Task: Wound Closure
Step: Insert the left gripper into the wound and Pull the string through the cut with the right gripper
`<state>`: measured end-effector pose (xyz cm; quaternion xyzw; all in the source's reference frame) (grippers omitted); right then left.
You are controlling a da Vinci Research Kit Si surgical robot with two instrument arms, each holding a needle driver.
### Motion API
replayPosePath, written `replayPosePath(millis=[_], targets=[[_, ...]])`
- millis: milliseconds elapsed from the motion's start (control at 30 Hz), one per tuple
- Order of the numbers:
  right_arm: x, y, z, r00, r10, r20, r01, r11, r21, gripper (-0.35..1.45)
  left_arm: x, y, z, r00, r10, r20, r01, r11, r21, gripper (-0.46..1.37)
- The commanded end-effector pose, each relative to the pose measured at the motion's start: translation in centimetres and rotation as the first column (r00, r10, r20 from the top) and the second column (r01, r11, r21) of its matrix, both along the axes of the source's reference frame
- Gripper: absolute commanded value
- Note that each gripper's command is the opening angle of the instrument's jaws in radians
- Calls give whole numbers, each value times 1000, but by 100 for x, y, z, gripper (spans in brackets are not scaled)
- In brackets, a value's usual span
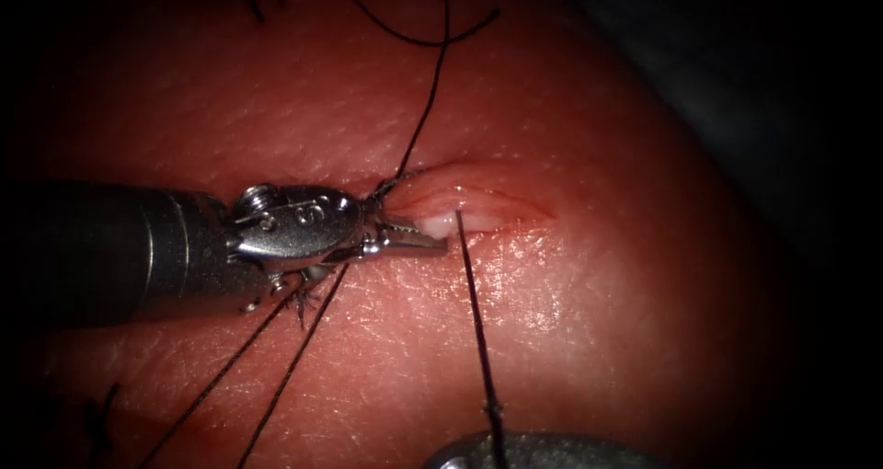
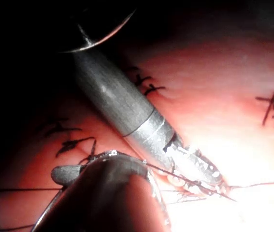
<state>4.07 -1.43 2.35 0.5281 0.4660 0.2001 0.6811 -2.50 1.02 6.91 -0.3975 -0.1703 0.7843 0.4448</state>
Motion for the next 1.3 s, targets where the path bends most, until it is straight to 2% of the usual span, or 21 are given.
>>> replayPosePath(millis=[33, 167, 333, 467, 567, 600, 633, 700, 800, 833, 867, 933, 967, 1033, 1067, 1133, 1167, 1233, 1267, 1300], targets=[[-1, -1, 0, 1000, 0, -1, 0, 1000, -7, -35, 0, 3, 3, 1000, -7, -12, 7, 1000, -8, -35], [-4, -4, -3, 1000, -1, -12, 0, 1000, -23, -35, 1, 15, 11, 997, -18, -76, 13, 998, -61, -35], [-9, -7, -5, 1000, 4, -18, -5, 999, -35, -35, 4, 23, 17, 986, -10, -164, -6, 995, -99, -35], [-10, -6, -5, 1000, 15, -26, -16, 999, -38, -35, 2, 24, 18, 967, 49, -250, -79, 991, -110, -35], [-10, -5, -5, 999, 23, -37, -25, 998, -52, -35, -2, 20, 20, 920, 200, -338, -233, 971, -60, -35], [-10, -5, -5, 999, 23, -37, -25, 998, -52, -35, -3, 20, 21, 897, 231, -376, -267, 962, -47, -35], [-10, -6, -5, 999, 22, -40, -24, 998, -58, -35, -3, 21, 21, 858, 267, -438, -307, 951, -22, -35], [-9, -9, -6, 999, 20, -41, -22, 998, -60, -35, -2, 23, 23, 809, 306, -502, -353, 936, 2, -35], [-8, -11, -8, 999, 19, -42, -21, 998, -61, -35, 0, 27, 28, 752, 352, -558, -403, 915, 33, -35], [-8, -12, -9, 999, 18, -43, -21, 998, -61, -35, 1, 29, 31, 724, 375, -579, -430, 902, 45, -35], [-8, -12, -9, 999, 18, -44, -20, 998, -61, -35, 1, 29, 31, 719, 377, -584, -433, 900, 48, -35], [-8, -13, -10, 999, 19, -46, -22, 998, -61, -35, 1, 25, 38, 676, 420, -606, -474, 877, 79, -35], [-8, -13, -10, 999, 21, -48, -24, 998, -59, -35, 1, 23, 40, 666, 440, -603, -488, 868, 94, -35], [-10, -12, -10, 998, 26, -52, -29, 998, -58, -35, 1, 18, 44, 656, 489, -575, -517, 846, 130, -35], [-11, -12, -9, 998, 27, -54, -30, 998, -57, -35, 1, 13, 48, 648, 530, -546, -539, 826, 162, -35], [-12, -12, -9, 998, 27, -53, -30, 998, -57, -35, 1, 10, 52, 644, 561, -520, -555, 811, 188, -34], [-13, -11, -8, 998, 32, -56, -35, 998, -55, -35, 1, 8, 56, 636, 586, -502, -580, 792, 191, -31], [-14, -10, -8, 998, 34, -57, -37, 997, -61, -35, 0, 7, 60, 633, 604, -484, -601, 777, 185, -35], [-15, -8, -8, 997, 41, -58, -44, 997, -59, -35, -2, 2, 68, 632, 644, -431, -641, 747, 177, -35], [-16, -6, -9, 997, 48, -62, -52, 997, -62, -35, -2, -3, 72, 634, 665, -395, -657, 733, 178, -24]])
